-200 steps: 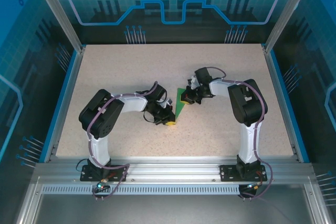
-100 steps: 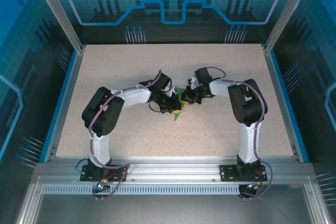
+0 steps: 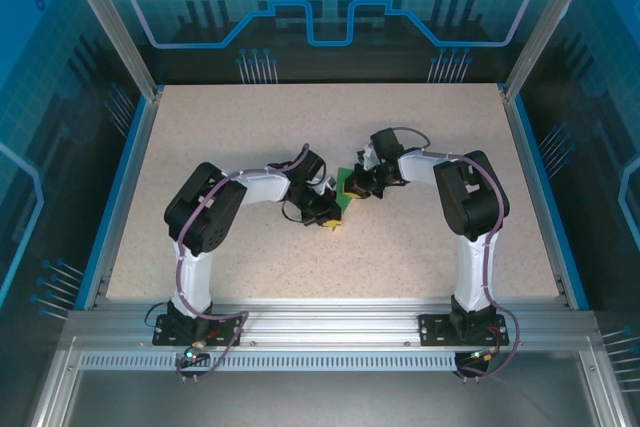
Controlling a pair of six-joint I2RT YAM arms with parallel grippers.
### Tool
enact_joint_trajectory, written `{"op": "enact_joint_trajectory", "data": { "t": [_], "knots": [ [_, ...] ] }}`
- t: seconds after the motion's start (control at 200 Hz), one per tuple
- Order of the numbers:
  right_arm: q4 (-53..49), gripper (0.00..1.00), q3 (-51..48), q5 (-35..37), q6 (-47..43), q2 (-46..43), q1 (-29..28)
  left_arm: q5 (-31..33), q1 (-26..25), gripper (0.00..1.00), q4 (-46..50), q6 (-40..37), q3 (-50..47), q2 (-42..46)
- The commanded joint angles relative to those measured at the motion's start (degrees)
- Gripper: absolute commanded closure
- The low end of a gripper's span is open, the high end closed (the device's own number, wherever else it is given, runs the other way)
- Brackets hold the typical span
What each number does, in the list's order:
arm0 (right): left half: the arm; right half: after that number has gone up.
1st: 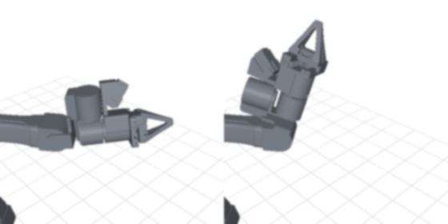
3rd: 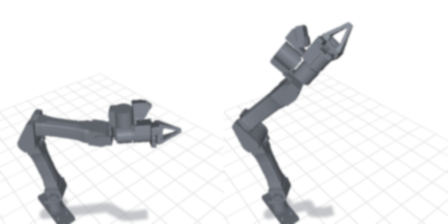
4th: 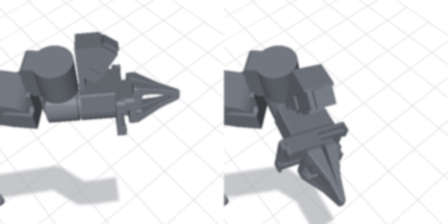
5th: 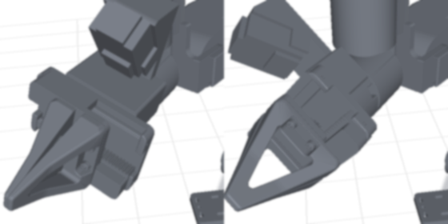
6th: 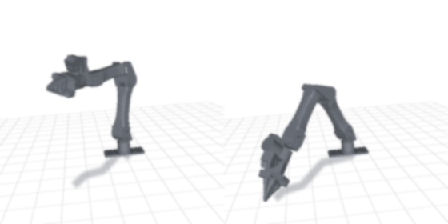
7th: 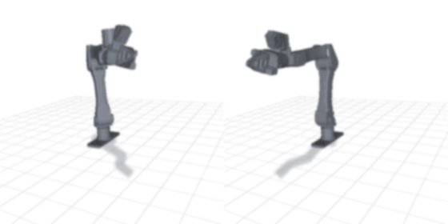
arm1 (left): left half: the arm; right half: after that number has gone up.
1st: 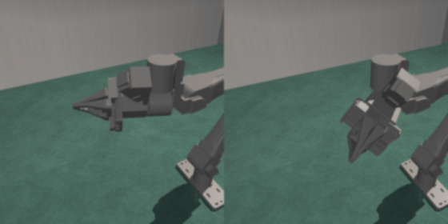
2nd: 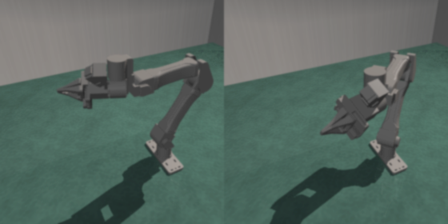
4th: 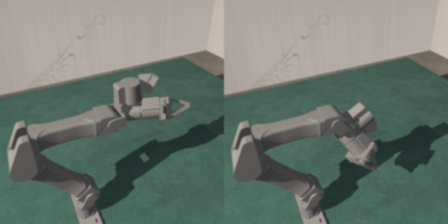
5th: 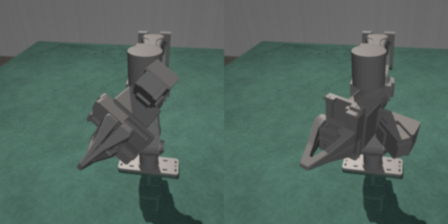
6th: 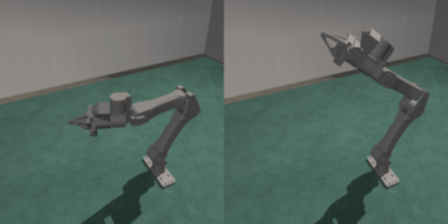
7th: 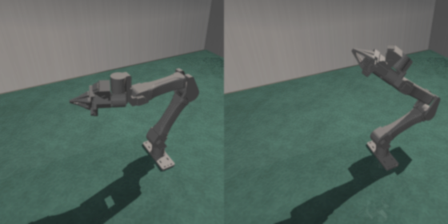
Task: Fold a paper plane with a square sheet of paper (fold left side to right side)
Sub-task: Fold the wing for the fifth time at the center of the table, then turn over the paper plane at the center of the table.
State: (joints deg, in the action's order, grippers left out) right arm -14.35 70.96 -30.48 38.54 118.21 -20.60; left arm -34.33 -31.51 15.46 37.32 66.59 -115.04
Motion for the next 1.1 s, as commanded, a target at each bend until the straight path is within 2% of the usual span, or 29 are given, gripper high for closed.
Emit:
{"op": "enact_joint_trajectory", "data": {
  "t": [0.0, 0.185, 0.335, 0.465, 0.515, 0.72, 0.765, 0.825, 0.96, 1.095],
  "knots": [
    [-3.8, 0.98, -0.1, 5.3, -1.1, 3.1, -0.4, 0.1, -0.1, 0.97, 4.9, -0.8, -4.4, 1.8],
    [-4.3, 0.98, 1.7, 5.0, -1.9, 3.0, -0.1, -0.1, -0.4, 0.97, 3.9, -0.1, -7.7, 4.6],
    [-4.6, 0.95, 4.8, 4.7, -3.5, 0.9, 0.3, 2.3, -0.2, 0.97, 4.5, -0.7, -7.7, 8.1],
    [-6.9, 0.87, 7.6, 7.7, -5.7, -3.8, 0.7, 8.3, 0.3, 0.93, 6.9, -2.7, -6.1, 12.9],
    [-8.5, 0.79, 8.1, 9.7, -6.3, -5.9, 0.6, 11.1, 0.5, 0.9, 6.9, -3.3, -6.2, 15.1],
    [-14.4, 0.47, 5.7, 20.0, -2.7, -13.5, -1.0, 22.5, 1.6, 0.67, 7.0, -5.3, -5.6, 21.9],
    [-15.4, 0.4, 5.3, 21.1, -1.0, -13.9, -1.8, 24.9, 1.9, 0.6, 7.2, -5.6, -5.3, 23.1],
    [-15.9, 0.32, 5.1, 21.6, 1.8, -14.0, -3.0, 27.1, 2.1, 0.55, 7.0, -6.1, -5.0, 24.4],
    [-20.3, 0.28, 8.9, 25.3, 7.8, -10.4, -6.3, 31.7, 2.6, 0.35, 6.7, -6.6, -4.9, 27.0],
    [-29.1, 0.26, 17.2, 30.7, 12.1, -4.4, -9.1, 33.8, 2.9, 0.28, 6.9, -6.4, -5.8, 28.8]
  ]
}}
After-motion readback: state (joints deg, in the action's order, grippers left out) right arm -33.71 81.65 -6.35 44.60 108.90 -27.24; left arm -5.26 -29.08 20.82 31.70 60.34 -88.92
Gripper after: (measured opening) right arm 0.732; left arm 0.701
